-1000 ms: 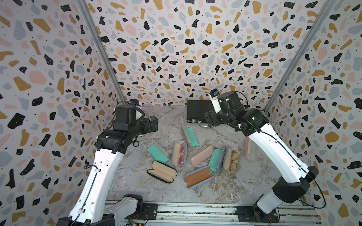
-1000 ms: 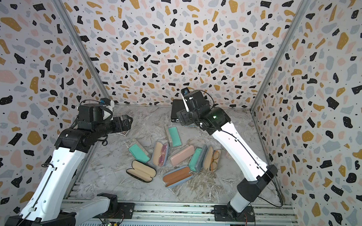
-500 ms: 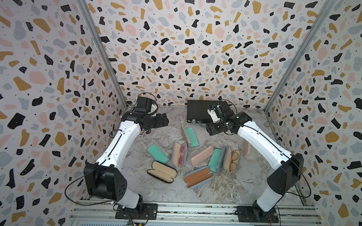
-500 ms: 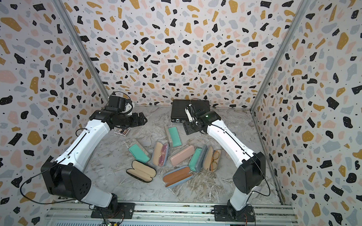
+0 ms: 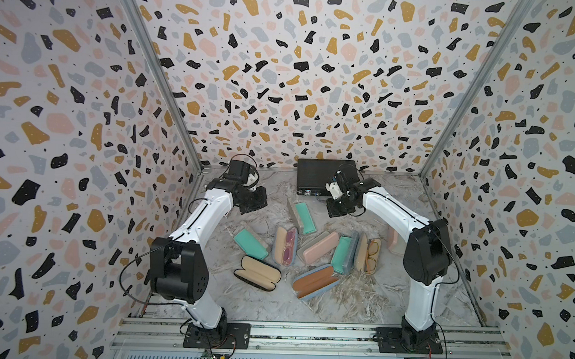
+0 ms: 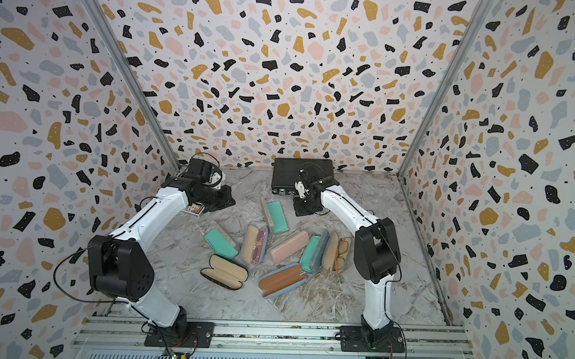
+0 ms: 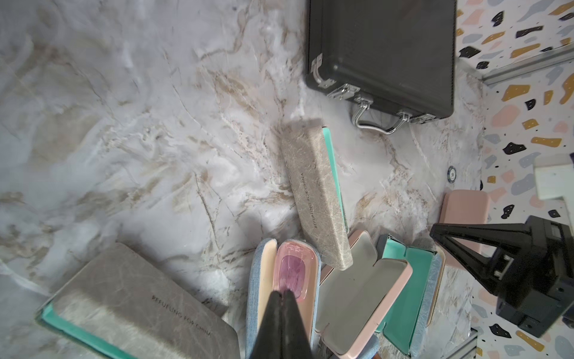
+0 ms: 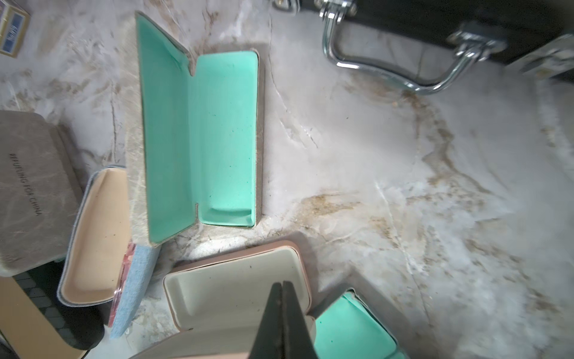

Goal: Close the glasses case
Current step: Close the glasses case at the center of the board.

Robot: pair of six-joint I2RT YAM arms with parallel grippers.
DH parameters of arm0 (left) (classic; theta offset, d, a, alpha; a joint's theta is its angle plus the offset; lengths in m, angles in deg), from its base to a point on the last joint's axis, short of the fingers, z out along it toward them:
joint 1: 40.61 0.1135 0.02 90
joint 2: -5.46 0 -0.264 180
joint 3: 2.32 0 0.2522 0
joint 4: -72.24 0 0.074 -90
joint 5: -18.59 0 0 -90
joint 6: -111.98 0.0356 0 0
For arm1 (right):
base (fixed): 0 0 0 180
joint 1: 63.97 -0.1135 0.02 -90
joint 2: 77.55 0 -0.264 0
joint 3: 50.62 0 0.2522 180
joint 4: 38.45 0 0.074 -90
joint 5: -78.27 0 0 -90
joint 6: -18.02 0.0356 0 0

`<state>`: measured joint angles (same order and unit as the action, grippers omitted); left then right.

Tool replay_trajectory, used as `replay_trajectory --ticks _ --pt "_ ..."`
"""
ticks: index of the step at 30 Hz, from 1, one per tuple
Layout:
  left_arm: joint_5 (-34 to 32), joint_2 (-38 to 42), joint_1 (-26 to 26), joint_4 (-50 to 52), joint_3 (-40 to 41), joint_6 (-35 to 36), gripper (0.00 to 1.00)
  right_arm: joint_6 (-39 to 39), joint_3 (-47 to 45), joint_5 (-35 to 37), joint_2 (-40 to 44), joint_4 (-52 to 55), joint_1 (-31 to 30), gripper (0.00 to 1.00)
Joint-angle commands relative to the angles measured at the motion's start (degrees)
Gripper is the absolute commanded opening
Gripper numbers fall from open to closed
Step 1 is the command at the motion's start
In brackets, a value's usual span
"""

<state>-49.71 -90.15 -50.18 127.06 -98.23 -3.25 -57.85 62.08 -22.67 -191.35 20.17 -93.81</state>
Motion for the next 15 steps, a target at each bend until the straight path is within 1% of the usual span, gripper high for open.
replay_trajectory --ticks 1,6,15 --pt "1.36 -2.26 -1.24 0.74 -0.3 -0.87 0.0 0.08 3.37 -3.15 -0.54 0.4 0.38 0.0" --pt "0.9 -6.14 -3.14 3.11 -3.11 -0.52 0.0 -0.03 5.74 -4.65 -4.08 0.72 0.87 0.0" --pt "0.3 -10.16 -5.83 4.09 -6.43 -1.15 0.0 -0.09 8.73 -5.31 -9.76 1.99 1.17 0.02"
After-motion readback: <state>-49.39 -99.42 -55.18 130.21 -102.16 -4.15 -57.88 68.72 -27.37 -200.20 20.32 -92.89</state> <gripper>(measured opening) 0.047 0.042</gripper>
